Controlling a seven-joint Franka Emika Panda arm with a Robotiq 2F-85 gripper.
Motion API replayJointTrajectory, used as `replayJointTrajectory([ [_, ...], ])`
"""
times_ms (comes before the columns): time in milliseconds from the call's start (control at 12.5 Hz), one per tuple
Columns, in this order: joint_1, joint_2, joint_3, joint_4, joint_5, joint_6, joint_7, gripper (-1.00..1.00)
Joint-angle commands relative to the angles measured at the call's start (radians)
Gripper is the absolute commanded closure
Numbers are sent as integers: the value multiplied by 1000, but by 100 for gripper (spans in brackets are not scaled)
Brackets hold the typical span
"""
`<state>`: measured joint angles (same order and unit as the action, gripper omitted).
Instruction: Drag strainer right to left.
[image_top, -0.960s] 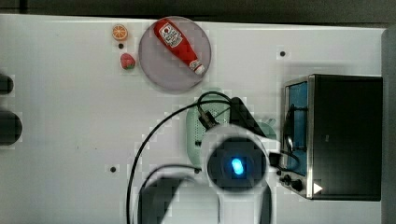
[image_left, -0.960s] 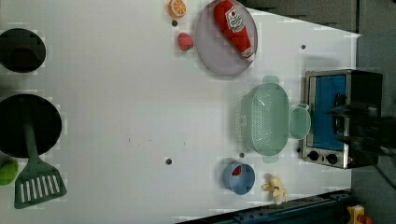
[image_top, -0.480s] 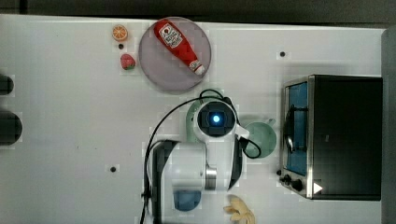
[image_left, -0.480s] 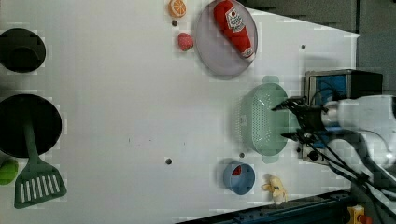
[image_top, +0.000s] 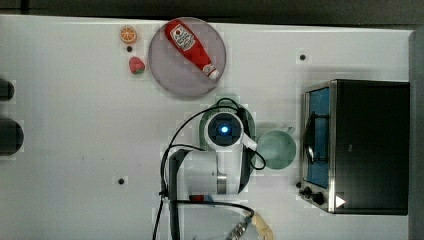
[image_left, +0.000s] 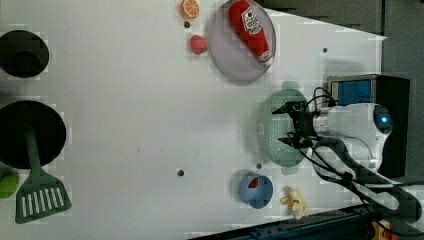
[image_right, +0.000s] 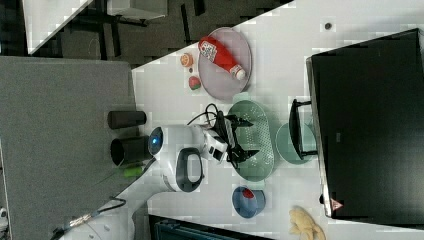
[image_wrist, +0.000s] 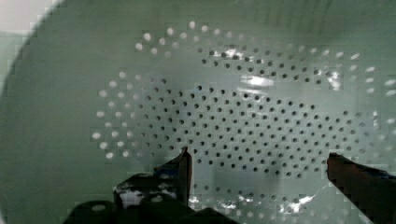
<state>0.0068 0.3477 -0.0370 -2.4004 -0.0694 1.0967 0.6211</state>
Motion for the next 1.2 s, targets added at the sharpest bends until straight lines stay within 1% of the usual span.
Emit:
replayJointTrajectory([
  [80,18,9,34,8,26,53,98,-100],
  [400,38,36,45,8,42,70,101,-100],
  [720,76,36,73,11,132,69,106,-100],
  [960,126,36,94,11,179,66,130,-100],
  [1200,191,37,111,13,203,60,233,-100],
])
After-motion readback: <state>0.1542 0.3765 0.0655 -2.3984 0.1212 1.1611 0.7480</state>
